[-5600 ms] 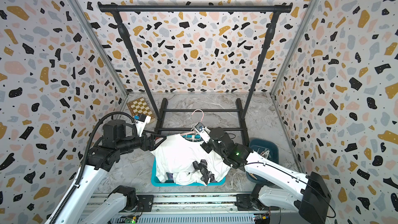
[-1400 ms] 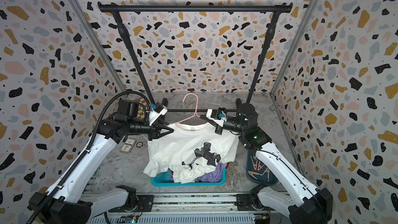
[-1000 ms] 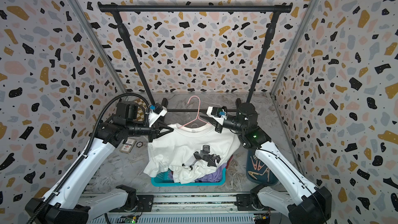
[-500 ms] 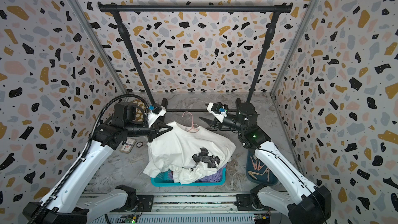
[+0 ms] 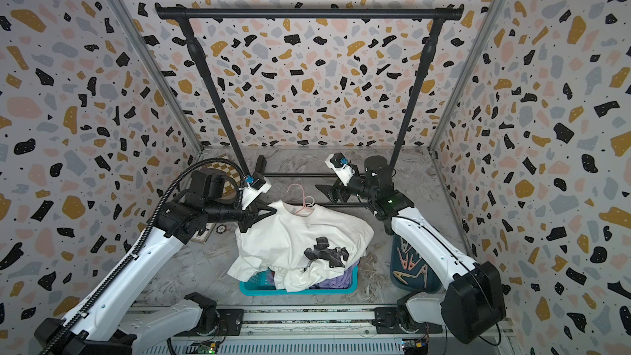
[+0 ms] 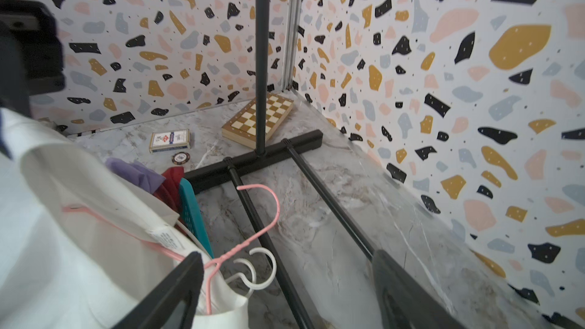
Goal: Use clothespins to secure the t-shirt on both sides of the hanger
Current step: Pick up the hanger from the basket.
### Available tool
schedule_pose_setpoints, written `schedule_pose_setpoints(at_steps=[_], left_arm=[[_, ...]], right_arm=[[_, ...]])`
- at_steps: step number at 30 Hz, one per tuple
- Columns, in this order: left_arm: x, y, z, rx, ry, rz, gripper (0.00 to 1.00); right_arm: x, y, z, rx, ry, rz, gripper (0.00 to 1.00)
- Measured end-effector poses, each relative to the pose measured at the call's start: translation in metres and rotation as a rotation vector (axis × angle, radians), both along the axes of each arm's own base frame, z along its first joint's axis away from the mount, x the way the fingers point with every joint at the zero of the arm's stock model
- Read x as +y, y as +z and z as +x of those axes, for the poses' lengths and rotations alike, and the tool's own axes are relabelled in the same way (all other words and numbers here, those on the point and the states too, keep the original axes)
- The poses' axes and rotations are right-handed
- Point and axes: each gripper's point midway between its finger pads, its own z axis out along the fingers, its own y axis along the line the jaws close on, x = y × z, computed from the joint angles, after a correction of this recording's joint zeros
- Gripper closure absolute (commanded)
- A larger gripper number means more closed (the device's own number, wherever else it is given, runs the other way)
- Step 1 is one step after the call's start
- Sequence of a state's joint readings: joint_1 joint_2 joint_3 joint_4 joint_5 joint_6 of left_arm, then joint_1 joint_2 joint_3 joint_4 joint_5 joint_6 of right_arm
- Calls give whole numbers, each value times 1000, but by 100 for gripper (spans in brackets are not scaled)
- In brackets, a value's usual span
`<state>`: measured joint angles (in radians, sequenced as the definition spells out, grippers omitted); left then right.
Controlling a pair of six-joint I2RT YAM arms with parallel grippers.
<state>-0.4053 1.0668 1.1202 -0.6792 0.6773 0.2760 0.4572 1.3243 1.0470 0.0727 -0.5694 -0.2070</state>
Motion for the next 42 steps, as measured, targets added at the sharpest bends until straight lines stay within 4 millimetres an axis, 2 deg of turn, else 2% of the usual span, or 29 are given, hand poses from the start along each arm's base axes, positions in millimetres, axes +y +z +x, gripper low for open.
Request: schedule_pose_setpoints(at_steps=[5, 16, 24, 39, 42], left_arm=[[-1, -4, 0, -7, 7, 22, 100], [1, -5, 2, -25, 17, 41, 100], [0, -9, 0, -26, 7, 51, 100], [-2, -9, -2, -27, 0, 52, 100], [-2, -9, -2, -27, 1, 52, 100]], right_arm=[[6, -29, 5, 84, 43, -15, 21], [42, -77, -15, 151, 188, -124, 36], [52, -84, -28, 115, 231, -174, 51], [61, -125, -35, 154, 249, -285, 55], [62, -125, -34, 152, 251, -291, 56]])
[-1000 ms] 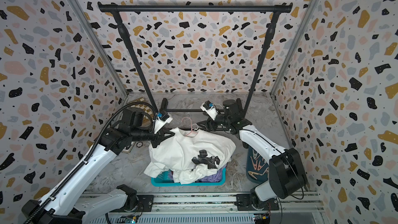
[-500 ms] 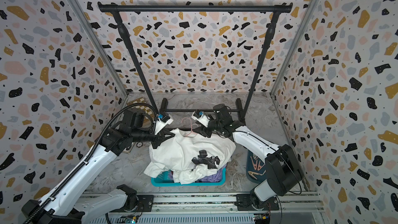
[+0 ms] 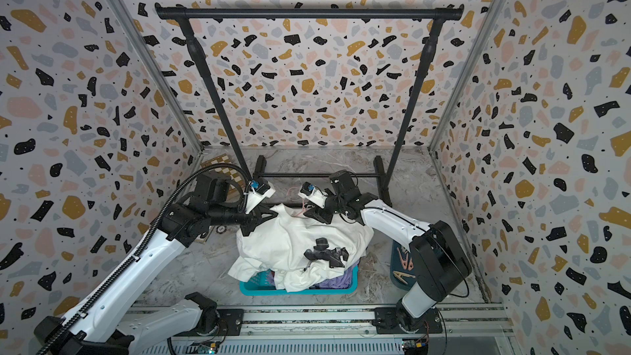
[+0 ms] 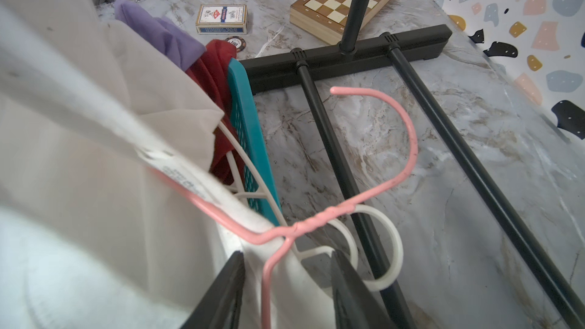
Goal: Use clothespins to secure the t-shirt on both sides of the hanger
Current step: Pick up the hanger from the basket.
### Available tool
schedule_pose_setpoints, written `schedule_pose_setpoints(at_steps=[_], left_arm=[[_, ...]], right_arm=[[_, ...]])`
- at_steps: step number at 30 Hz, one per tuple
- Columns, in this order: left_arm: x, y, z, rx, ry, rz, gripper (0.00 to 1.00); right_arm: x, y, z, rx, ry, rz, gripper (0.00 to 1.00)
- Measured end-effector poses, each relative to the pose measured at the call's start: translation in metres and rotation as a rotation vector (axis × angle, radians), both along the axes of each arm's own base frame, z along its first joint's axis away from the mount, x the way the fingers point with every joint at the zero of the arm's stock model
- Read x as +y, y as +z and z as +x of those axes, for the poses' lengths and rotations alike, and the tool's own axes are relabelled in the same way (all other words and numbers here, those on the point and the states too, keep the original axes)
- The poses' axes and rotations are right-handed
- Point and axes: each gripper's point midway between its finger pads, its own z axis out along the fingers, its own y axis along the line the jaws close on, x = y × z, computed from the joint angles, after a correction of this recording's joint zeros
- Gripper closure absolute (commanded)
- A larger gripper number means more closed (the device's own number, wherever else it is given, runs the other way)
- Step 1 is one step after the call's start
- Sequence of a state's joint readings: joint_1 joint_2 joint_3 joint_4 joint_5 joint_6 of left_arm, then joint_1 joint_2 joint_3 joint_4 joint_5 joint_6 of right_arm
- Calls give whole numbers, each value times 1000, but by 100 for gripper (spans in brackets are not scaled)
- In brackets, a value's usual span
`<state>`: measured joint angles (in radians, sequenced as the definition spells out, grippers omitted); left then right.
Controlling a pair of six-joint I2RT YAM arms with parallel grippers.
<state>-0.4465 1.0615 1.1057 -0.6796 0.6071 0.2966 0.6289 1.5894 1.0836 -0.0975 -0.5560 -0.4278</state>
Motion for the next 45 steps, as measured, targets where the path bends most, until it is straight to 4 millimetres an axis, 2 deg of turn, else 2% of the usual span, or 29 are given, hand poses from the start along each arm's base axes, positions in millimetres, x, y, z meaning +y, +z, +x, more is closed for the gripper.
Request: schedule_pose_setpoints(at_steps=[14, 18, 23, 26, 29, 35, 38, 41, 45], left_arm=[[-2, 0, -1, -3, -7, 3, 100], [-1, 0, -1, -4, -6, 5, 100], [-1, -1, -1, -4, -6, 6, 100], [-2, -1, -1, -1, -6, 7, 93], [-2, -4, 1, 9, -5, 11, 90], [-3, -11, 4, 31, 0, 26, 75], [-2, -13, 5, 33, 8, 35, 74], [-1, -13, 7, 28, 15, 40, 70], [0, -14, 8, 25, 23, 47, 64]], right_arm=[[9, -10, 9, -13, -18, -45, 64], [10, -12, 9, -17, -24, -56, 74], [10, -13, 11, -32, -39, -71, 77], [8, -10, 14, -54, -59, -80, 78], [3, 1, 16, -101, -94, -79, 81], [-6, 44, 12, -231, -149, -28, 85], [-7, 64, 9, -292, -167, -1, 86], [-8, 75, 5, -326, -178, 12, 86], [-8, 79, 3, -346, -190, 12, 87]])
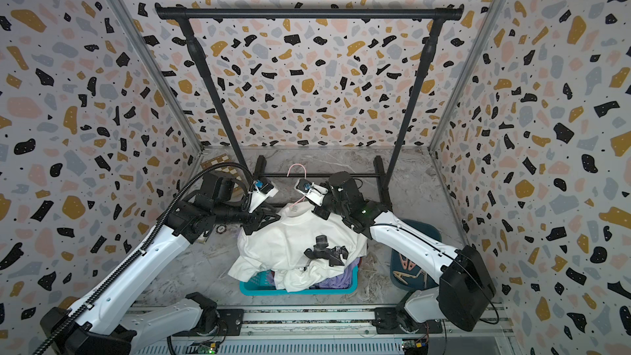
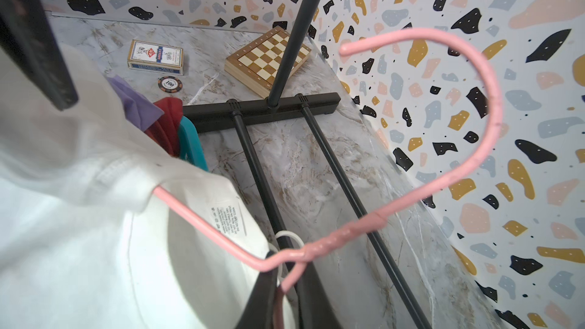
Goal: Use clothespins to secure the t-shirt on both sides of the hanger
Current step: Pick up the hanger from the basket.
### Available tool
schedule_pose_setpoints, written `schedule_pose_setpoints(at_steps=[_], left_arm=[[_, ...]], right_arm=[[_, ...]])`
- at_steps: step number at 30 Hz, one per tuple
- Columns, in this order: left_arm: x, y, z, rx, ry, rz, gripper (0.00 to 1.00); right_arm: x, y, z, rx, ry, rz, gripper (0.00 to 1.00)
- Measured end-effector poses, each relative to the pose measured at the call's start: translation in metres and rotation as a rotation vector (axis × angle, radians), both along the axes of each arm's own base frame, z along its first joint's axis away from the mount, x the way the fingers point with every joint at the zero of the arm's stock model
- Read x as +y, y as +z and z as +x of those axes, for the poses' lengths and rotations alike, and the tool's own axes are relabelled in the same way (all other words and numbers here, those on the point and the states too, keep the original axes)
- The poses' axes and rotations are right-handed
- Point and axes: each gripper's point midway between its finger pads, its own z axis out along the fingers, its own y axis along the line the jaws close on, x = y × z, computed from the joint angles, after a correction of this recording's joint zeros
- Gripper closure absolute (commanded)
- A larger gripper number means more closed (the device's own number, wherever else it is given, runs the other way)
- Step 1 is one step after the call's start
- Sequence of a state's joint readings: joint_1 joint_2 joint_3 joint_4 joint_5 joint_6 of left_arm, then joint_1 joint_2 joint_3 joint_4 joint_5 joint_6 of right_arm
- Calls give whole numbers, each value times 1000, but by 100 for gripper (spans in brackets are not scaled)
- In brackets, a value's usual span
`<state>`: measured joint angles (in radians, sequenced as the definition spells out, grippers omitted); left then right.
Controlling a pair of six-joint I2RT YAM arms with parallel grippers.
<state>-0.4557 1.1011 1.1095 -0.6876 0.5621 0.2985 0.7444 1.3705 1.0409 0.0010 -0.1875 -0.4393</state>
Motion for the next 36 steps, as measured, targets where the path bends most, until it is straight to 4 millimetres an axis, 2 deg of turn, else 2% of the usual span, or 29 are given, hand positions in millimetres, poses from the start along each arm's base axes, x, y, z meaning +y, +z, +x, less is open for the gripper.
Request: schedule_pose_setpoints(at_steps=[6, 7, 10, 14, 20, 23, 26, 31, 36], left_arm=[[3, -2, 4, -7, 20, 17, 53], [3, -2, 4, -8, 22, 20, 50], [5, -2, 6, -12, 38, 30, 31], [8, 14, 9, -37, 65, 27, 23], [13, 61, 1, -124, 94, -40, 21], [15, 76, -2, -153, 94, -59, 21], [15, 79, -2, -159, 94, -62, 21], [14, 76, 4, -159, 99, -42, 21], [19, 82, 18, -182, 122, -27, 21]], right_arm=[[-6, 3, -5, -19, -8, 13, 90], [-7, 4, -6, -23, -8, 16, 91], [-9, 9, -8, -32, -7, 25, 94], [-10, 18, -8, -24, -20, 13, 96], [-12, 53, -8, -55, -48, 38, 100], [-13, 72, -9, -74, -55, 55, 100], [-14, 88, -9, -96, -56, 73, 100], [-16, 98, -12, -126, -45, 75, 100], [-18, 109, -20, -165, -9, 94, 100]])
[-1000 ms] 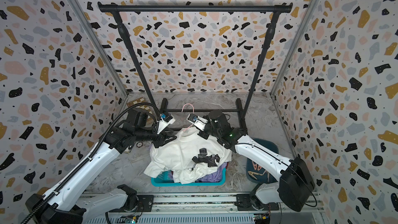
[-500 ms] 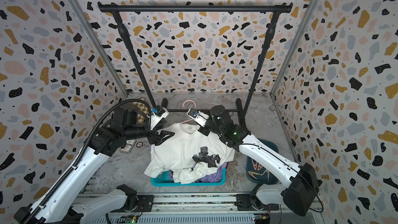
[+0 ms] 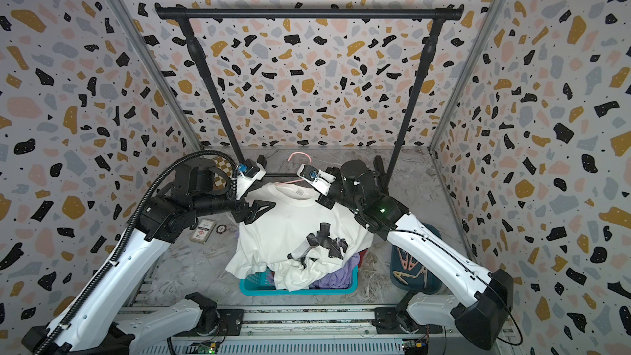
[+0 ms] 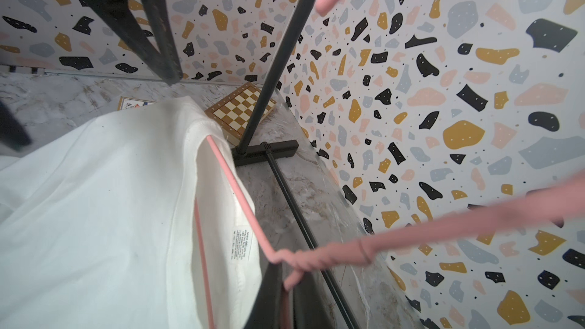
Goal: Use clothespins to secure the t-shirt on both sides of the hanger
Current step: Pick up the hanger from the basket.
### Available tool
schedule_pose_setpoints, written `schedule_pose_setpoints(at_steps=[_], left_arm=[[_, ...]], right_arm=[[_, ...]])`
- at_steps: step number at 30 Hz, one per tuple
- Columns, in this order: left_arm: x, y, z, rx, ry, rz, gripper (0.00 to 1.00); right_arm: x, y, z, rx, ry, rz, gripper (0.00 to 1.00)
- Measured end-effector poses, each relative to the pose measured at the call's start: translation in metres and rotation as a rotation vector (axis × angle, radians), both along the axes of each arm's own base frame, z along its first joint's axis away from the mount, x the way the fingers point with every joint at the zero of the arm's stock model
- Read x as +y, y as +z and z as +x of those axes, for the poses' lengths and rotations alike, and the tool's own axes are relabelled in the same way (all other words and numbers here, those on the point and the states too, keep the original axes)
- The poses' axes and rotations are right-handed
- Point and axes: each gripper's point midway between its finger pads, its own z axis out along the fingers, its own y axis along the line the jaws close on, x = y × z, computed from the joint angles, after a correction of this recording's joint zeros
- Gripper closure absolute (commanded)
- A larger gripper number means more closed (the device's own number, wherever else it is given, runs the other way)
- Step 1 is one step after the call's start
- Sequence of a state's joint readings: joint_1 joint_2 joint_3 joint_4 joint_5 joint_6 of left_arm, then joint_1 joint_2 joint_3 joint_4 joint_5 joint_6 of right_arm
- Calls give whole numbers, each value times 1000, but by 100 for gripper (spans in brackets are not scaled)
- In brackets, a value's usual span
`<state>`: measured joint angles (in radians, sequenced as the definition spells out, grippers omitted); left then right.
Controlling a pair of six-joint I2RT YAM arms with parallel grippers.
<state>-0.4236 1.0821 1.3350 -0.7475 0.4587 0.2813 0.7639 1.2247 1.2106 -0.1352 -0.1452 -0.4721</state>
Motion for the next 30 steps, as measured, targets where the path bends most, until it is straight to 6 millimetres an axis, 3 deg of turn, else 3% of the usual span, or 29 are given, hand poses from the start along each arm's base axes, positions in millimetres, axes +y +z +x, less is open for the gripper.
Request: schedule_pose_setpoints(at_steps=[9, 16, 22, 30], left_arm=[[19, 7, 15, -8, 47, -40, 22], [12, 13, 6, 14, -34, -86, 22], [8, 21, 15, 8, -69, -72, 21], [10, 15, 23, 21, -62, -59, 21]], right_arm=[[-9, 13, -7, -37, 57, 47, 100], [-17, 22, -11, -54, 104, 68, 100], [-35, 38, -14, -79, 141, 108, 100], [-29, 38, -25, -75, 227, 130, 100]])
